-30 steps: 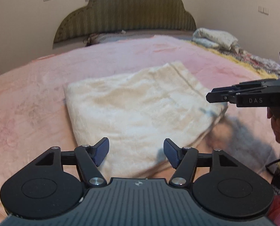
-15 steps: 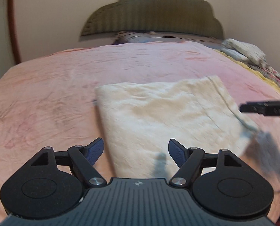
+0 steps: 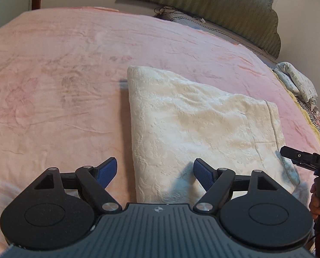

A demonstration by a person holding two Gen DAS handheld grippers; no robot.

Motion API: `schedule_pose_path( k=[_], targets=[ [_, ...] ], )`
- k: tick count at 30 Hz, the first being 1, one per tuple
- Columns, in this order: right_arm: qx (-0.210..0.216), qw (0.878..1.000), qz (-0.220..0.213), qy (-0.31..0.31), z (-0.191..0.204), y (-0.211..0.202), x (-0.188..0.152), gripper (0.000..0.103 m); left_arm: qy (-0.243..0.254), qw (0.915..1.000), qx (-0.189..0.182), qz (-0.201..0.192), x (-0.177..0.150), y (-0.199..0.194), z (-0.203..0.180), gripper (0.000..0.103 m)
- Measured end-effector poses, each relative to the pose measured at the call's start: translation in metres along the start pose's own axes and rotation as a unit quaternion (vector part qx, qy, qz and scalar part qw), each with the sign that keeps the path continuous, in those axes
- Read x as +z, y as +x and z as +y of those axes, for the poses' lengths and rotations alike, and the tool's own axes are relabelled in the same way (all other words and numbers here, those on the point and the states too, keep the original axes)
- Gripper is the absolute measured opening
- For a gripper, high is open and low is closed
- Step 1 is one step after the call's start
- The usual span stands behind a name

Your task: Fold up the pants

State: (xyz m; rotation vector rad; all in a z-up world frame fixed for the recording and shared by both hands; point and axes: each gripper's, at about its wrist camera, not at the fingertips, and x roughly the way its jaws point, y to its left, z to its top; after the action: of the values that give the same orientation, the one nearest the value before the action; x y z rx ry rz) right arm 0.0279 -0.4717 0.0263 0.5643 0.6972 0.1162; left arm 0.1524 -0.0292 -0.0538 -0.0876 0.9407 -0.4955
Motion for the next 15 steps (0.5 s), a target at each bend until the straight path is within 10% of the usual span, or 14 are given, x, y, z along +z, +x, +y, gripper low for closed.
schedule_pose_path(
  k=[15],
  targets=[
    [0.204, 0.972, 0.098, 0.059, -0.034, 0.056, 0.040, 0.072, -0.008, 0.9885, -0.145, 0.041, 0.030, 0.047, 0.013, 0.088]
  ],
)
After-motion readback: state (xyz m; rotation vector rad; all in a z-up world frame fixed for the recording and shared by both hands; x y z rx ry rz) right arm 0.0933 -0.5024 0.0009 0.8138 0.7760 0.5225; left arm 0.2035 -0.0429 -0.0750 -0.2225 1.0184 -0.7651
